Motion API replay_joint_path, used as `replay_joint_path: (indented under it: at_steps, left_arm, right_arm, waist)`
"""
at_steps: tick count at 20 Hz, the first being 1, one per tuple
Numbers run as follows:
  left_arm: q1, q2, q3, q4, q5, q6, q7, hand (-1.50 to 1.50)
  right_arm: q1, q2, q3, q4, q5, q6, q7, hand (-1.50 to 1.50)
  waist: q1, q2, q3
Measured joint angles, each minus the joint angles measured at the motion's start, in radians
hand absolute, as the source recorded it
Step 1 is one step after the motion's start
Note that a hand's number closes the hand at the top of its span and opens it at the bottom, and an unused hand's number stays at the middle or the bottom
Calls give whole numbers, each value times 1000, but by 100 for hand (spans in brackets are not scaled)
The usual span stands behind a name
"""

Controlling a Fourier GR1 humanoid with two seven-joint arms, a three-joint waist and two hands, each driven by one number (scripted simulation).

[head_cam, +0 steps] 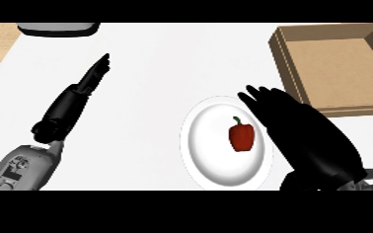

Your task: Pick the bell pepper from the plate and place it in the cardboard box

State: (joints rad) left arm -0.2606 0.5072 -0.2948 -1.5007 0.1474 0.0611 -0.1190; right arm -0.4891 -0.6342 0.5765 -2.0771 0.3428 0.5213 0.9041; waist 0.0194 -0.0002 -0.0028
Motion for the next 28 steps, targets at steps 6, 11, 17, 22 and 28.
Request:
replay_joint_path:
  at_steps: [6, 11, 17, 22, 28]
  left_arm:
    - [5, -15, 20, 15, -20, -13, -10, 0]
    - [12, -15, 45, -1, -23, -31, 6, 0]
    - [24, -28, 72, 5, -36, -54, -3, 0]
    - [17, -43, 98, 23, -53, -79, -4, 0]
    - [32, -71, 105, -13, -84, -82, 25, 0]
  right_arm:
    - [-45, 153, 78, 68, 24, 5, 89, -150]
    - [-13, 200, 126, 107, 89, 10, 104, -150]
    - [-19, 251, 130, 181, 191, 23, 92, -150]
    - [-17, 304, 121, 253, 269, 40, 62, -150]
    - [35, 308, 107, 287, 349, 67, 29, -150]
  waist:
    - [-10, -1, 1]
    - [-16, -2, 2]
    - [-17, -1, 2]
    - [-17, 0, 2]
    - [-18, -1, 3]
